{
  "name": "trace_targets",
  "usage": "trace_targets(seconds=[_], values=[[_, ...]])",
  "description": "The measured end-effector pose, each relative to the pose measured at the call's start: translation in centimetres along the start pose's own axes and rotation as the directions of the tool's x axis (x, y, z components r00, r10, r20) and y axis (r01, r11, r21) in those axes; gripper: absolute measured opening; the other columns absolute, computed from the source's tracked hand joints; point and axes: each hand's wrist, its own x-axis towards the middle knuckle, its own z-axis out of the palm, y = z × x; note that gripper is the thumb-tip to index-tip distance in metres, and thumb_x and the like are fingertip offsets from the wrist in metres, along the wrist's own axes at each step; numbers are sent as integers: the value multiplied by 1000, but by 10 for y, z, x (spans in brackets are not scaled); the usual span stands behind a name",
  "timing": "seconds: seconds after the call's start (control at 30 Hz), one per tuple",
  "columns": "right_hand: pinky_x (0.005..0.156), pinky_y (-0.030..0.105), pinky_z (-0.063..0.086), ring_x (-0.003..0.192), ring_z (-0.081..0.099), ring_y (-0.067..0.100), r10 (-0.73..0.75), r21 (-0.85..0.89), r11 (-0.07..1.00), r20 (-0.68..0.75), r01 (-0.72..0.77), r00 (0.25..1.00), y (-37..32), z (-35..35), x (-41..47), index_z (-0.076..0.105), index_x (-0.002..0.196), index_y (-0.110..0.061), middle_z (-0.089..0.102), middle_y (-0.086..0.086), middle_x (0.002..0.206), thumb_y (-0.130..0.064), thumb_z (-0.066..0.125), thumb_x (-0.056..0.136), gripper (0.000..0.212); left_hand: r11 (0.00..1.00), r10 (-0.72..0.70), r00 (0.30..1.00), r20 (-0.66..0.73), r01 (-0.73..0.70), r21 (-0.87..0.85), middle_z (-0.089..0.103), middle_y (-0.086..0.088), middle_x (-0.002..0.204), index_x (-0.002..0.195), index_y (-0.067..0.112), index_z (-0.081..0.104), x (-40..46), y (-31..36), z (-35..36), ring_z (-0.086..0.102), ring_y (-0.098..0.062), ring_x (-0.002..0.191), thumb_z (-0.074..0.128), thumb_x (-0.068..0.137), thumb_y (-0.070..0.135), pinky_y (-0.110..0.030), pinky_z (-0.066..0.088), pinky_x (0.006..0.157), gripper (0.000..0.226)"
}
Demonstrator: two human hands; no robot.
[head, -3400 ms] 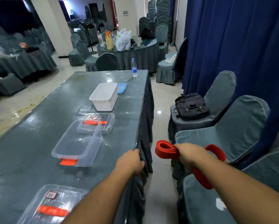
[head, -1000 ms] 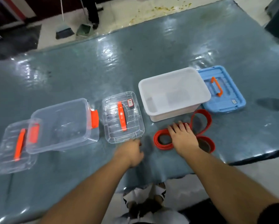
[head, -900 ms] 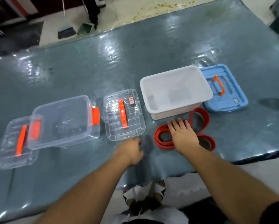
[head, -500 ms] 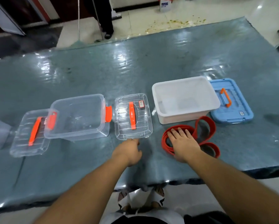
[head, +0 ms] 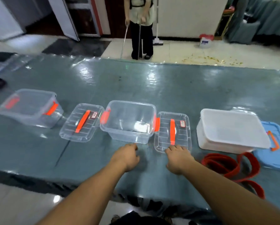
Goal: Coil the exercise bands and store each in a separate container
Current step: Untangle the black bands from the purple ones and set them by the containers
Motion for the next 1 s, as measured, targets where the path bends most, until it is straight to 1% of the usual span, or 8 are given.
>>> trace_targets(seconds=[0.17, 0.3, 0.4, 0.53, 0.7, 0.77, 0.83, 1.0], values=[[112, 44, 40, 138, 48, 34, -91, -9, 996, 83, 92, 992, -99, -22, 31, 45, 145, -18, 51, 12, 149, -35, 56, 91, 58, 990, -125, 991, -55, 120, -76, 56, -4, 148, 140, 23, 55, -20, -98, -21, 56, -28, 132, 55, 98, 37, -39, 48, 107, 44], [109, 43, 42, 136, 49, 34, -209, -47, 976, 89, 213, 974, -191, -41, 56, 47, 143, -18, 53, 13, 147, -39, 57, 92, 56, 967, -228, 970, -85, 215, -137, 56, -5, 147, 139, 23, 55, -43, -176, -36, 55, -29, 133, 54, 98, 37, -40, 48, 107, 44], [112, 43, 42, 137, 49, 36, -306, -75, 946, 98, 314, 947, -266, -58, 73, 44, 147, -16, 53, 15, 148, -43, 58, 94, 61, 930, -331, 939, -95, 308, -199, 57, -4, 146, 138, 23, 56, -67, -236, -42, 56, -27, 133, 53, 98, 36, -39, 49, 107, 43], [113, 44, 42, 139, 48, 36, -430, -98, 894, 80, 436, 899, -358, -80, 90, 44, 147, -14, 51, 15, 149, -44, 59, 95, 61, 860, -461, 883, -83, 423, -286, 59, -6, 142, 134, 22, 57, -101, -303, -50, 58, -29, 130, 53, 96, 38, -42, 49, 106, 41], [112, 43, 41, 139, 48, 35, -553, -158, 818, 47, 553, 832, -458, -107, 105, 45, 146, -13, 51, 14, 149, -44, 56, 97, 58, 765, -586, 808, -60, 528, -368, 57, -6, 141, 133, 23, 57, -140, -365, -60, 58, -29, 127, 47, 91, 47, -40, 50, 103, 49], [112, 43, 40, 140, 46, 35, -594, -172, 789, 36, 591, 804, -493, -118, 111, 44, 147, -14, 51, 13, 150, -44, 54, 97, 59, 729, -622, 780, -63, 548, -410, 59, -6, 137, 128, 24, 59, -151, -384, -64, 61, -30, 122, 43, 85, 49, -38, 52, 98, 52], [113, 44, 39, 141, 45, 34, -627, -186, 761, 34, 622, 778, -527, -129, 119, 43, 148, -15, 49, 12, 151, -45, 53, 98, 60, 701, -646, 761, -54, 564, -436, 61, -7, 133, 124, 23, 59, -158, -405, -66, 61, -30, 118, 44, 86, 47, -37, 52, 95, 47], [112, 44, 39, 139, 46, 35, -693, -208, 703, 18, 680, 721, -609, -154, 147, 43, 147, -15, 51, 12, 150, -47, 51, 99, 57, 624, -710, 704, -21, 616, -480, 59, -7, 127, 116, 23, 56, -165, -460, -74, 60, -30, 115, 47, 91, 45, -38, 52, 93, 35]])
